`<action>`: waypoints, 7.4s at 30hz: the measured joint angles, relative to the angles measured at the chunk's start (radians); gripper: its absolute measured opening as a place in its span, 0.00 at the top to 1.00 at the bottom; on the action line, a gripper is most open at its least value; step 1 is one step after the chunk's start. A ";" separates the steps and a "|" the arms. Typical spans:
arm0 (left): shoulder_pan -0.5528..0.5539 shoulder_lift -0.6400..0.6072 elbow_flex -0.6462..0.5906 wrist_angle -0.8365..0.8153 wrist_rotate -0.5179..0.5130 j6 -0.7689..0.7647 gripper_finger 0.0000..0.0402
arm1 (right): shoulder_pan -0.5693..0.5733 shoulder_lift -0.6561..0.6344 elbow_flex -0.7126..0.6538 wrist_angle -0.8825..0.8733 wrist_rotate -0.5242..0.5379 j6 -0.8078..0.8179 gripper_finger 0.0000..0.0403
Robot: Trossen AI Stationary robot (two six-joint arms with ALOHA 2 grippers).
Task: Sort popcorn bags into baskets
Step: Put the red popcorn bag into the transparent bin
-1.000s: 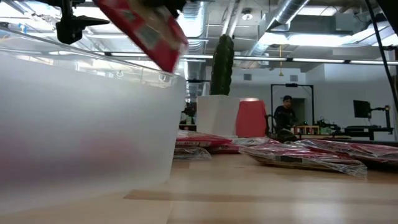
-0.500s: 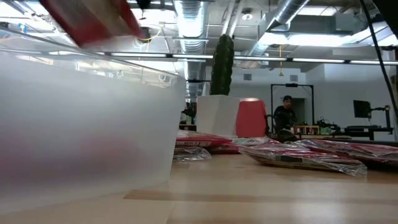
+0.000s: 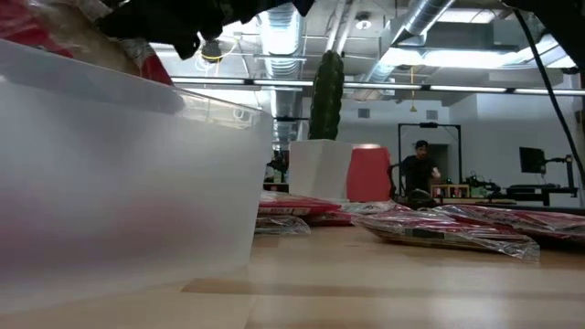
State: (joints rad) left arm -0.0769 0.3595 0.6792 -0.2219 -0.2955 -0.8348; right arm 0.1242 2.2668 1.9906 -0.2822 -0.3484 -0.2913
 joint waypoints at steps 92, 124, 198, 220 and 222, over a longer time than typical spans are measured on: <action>0.000 0.003 -0.002 -0.181 -0.191 -0.120 0.21 | 0.396 -0.728 -1.218 -0.374 0.737 2.385 0.25; 0.000 0.002 -0.002 -0.188 -0.185 -0.127 0.21 | 0.147 -0.863 -1.399 -0.111 0.561 1.779 0.25; 0.000 0.002 -0.002 -0.218 -0.125 -0.123 0.21 | 0.128 -0.087 0.014 -0.189 0.279 -0.022 0.98; 0.000 0.002 -0.002 -0.294 -0.121 -0.172 0.21 | 0.183 0.014 0.094 -0.332 0.206 -0.285 0.95; 0.000 0.002 -0.002 -0.302 -0.121 -0.172 0.21 | 0.187 0.014 0.094 -0.336 0.180 -0.305 0.91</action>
State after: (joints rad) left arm -0.0769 0.3618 0.6777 -0.5240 -0.4164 -1.0073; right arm 0.3114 2.2807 2.0846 -0.6186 -0.1687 -0.5963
